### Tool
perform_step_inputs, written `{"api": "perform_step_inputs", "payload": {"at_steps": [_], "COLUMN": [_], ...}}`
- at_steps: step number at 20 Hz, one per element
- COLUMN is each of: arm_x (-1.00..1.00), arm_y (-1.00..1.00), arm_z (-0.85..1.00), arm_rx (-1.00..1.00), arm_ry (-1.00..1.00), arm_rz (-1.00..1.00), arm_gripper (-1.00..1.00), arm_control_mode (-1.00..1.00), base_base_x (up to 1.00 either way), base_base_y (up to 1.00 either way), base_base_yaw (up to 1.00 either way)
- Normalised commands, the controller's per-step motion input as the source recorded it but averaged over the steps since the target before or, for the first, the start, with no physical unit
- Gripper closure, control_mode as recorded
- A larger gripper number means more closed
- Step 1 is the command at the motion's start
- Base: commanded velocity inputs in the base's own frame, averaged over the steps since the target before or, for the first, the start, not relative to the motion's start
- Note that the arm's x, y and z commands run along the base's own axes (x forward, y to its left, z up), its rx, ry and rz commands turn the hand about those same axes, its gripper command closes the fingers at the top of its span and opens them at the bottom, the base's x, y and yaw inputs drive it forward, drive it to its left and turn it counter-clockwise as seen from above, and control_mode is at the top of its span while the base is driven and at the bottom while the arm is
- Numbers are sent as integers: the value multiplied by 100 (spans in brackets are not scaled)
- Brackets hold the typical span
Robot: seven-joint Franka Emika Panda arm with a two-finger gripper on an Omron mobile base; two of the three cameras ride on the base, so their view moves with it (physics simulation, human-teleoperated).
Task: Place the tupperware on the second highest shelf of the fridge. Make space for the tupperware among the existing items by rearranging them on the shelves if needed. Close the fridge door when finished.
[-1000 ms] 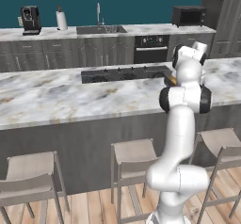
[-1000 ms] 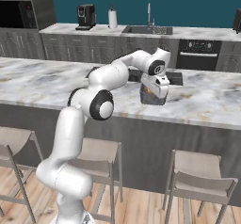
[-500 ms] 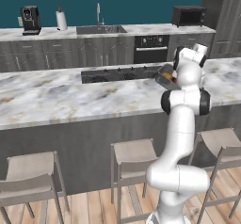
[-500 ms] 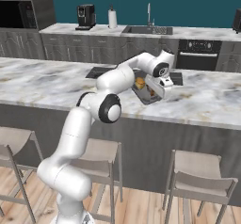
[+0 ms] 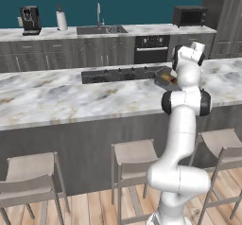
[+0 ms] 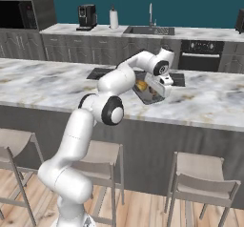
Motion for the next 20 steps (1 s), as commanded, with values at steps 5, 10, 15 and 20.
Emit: {"api": "perform_step_inputs", "payload": {"at_steps": [5,10,15,20], "arm_x": [0,-26,-91,-100], "arm_y": [10,33,52,71], "arm_z": [-12,18,54,14], "arm_rx": [0,0,-3,-6], "arm_ry": [-3,-1,-13,-35], "arm_rz": [0,-2,-1,0], "arm_gripper": [100,100,100,100], "arm_control_mode": [-100,-100,-100,-100], "base_base_x": [0,0,0,0], "base_base_y": [0,0,0,0], "base_base_yaw": [0,0,0,0]}}
